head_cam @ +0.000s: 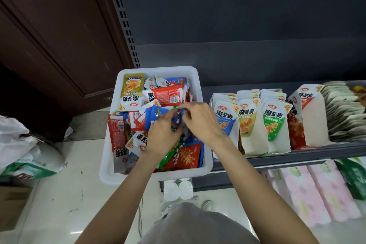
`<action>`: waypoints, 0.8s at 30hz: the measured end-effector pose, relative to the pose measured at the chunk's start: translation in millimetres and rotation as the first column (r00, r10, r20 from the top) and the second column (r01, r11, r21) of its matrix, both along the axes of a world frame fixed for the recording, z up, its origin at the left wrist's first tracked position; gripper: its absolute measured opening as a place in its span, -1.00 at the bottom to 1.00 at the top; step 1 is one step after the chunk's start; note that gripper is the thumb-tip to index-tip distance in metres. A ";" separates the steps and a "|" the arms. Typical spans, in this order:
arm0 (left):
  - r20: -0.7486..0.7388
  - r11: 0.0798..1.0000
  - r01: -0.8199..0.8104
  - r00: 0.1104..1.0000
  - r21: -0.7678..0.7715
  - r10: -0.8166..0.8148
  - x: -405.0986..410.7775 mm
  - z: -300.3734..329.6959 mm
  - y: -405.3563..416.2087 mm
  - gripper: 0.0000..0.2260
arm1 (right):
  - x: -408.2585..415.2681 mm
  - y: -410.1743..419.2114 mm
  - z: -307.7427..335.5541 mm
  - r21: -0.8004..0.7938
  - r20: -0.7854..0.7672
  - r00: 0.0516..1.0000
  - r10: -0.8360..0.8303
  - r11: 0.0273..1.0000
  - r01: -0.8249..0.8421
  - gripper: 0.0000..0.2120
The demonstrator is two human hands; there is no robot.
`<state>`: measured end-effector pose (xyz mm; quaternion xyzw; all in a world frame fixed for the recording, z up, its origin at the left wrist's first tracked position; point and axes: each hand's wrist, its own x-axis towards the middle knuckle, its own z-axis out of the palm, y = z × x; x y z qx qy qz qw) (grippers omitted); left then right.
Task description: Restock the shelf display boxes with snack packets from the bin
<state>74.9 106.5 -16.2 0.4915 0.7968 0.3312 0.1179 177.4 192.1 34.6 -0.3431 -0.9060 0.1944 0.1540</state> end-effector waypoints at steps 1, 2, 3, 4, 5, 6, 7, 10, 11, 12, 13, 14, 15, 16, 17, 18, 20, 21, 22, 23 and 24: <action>-0.015 0.998 -0.016 1.000 0.068 0.017 0.4 3.8 -2.0 -0.68 | 5.2 0.6 1.3 0.007 -0.067 0.998 0.010 1.000 -0.010 -0.70; -0.032 0.991 -0.031 0.999 0.129 0.035 -0.4 7.9 -4.4 -0.73 | 9.7 1.8 0.7 0.010 -0.112 0.993 0.030 1.000 -0.029 -0.68; -0.036 0.984 -0.050 0.998 0.172 0.057 -2.2 12.1 -6.8 -0.78 | 14.0 2.7 -0.8 -0.006 -0.163 0.985 0.052 0.999 -0.053 -0.64; 0.000 0.976 -0.080 0.997 0.202 0.081 -4.8 16.0 -9.4 -0.82 | 17.8 3.9 -3.5 -0.046 -0.234 0.970 0.059 0.996 -0.072 -0.61; 0.099 0.972 -0.120 0.990 0.203 0.102 -8.0 20.0 -11.6 -0.84 | 20.9 4.8 -5.6 -0.100 -0.323 0.946 0.035 0.992 -0.071 -0.60; 0.245 0.968 -0.161 0.963 0.190 0.112 -10.7 24.6 -12.9 -0.86 | 23.8 5.9 -6.9 -0.157 -0.405 0.914 -0.026 0.987 -0.041 -0.61; 0.386 0.968 -0.189 0.916 0.163 0.114 -13.5 28.5 -13.8 -0.86 | 26.5 6.9 -6.6 -0.216 -0.463 0.879 -0.112 0.976 0.011 -0.64; 0.558 0.972 -0.197 0.825 0.130 0.092 -17.2 35.6 -15.7 -0.84 | 34.0 10.7 -4.7 -0.404 -0.494 0.811 -0.313 0.909 0.104 -0.75; 0.557 0.974 -0.183 0.827 0.137 0.077 -16.8 36.6 -16.3 -0.83 | 35.4 11.6 -3.9 -0.463 -0.489 0.805 -0.336 0.882 0.087 -0.76; 0.554 0.975 -0.169 0.830 0.146 0.061 -15.6 38.3 -16.7 -0.81 | 36.1 12.0 -3.1 -0.518 -0.486 0.801 -0.350 0.853 0.059 -0.77; 0.548 0.976 -0.150 0.836 0.155 0.042 -14.7 38.0 -17.1 -0.80 | 36.1 11.9 -1.6 -0.568 -0.487 0.793 -0.366 0.822 0.031 -0.77; 0.546 0.979 -0.126 0.837 0.163 0.017 -12.8 37.8 -17.4 -0.79 | 36.1 12.0 0.0 -0.611 -0.486 0.785 -0.385 0.792 0.011 -0.76; 0.538 0.981 -0.094 0.843 0.170 -0.012 -10.5 37.3 -17.3 -0.79 | 36.3 11.8 2.3 -0.640 -0.486 0.775 -0.403 0.768 -0.002 -0.76; 0.519 0.983 -0.059 0.854 0.177 -0.042 -7.1 37.6 -16.5 -0.80 | 37.5 11.6 5.2 -0.651 -0.488 0.767 -0.417 0.759 -0.002 -0.76; 0.485 0.982 -0.020 0.871 0.188 -0.075 -2.8 38.1 -15.1 -0.82 | 40.5 11.2 8.8 -0.639 -0.496 0.759 -0.421 0.769 0.009 -0.78; 0.445 0.978 0.016 0.889 0.209 -0.110 2.2 39.9 -12.8 -0.83 | 45.7 10.6 13.1 -0.602 -0.510 0.753 -0.415 0.798 0.032 -0.81; 0.359 0.961 0.070 0.918 0.267 -0.167 14.0 46.6 -4.0 -0.80 | 62.9 10.4 21.3 -0.461 -0.548 0.752 -0.366 0.883 0.093 -0.86; 0.329 0.950 0.096 0.924 0.297 -0.196 20.0 49.8 2.3 -0.77 | 73.6 10.9 25.0 -0.374 -0.561 0.758 -0.333 0.919 0.127 -0.88; 0.307 0.939 0.129 0.923 0.319 -0.231 25.6 51.6 9.1 -0.76 | 85.1 11.7 27.8 -0.291 -0.565 0.766 -0.306 0.943 0.162 -0.89; 0.281 0.929 0.175 0.920 0.325 -0.271 31.3 52.6 16.0 -0.76 | 96.4 12.9 28.9 -0.205 -0.562 0.775 -0.288 0.957 0.206 -0.90; 0.246 0.920 0.238 0.915 0.311 -0.320 37.1 53.2 22.9 -0.75 | 107.0 14.5 28.3 -0.113 -0.556 0.783 -0.278 0.959 0.260 -0.88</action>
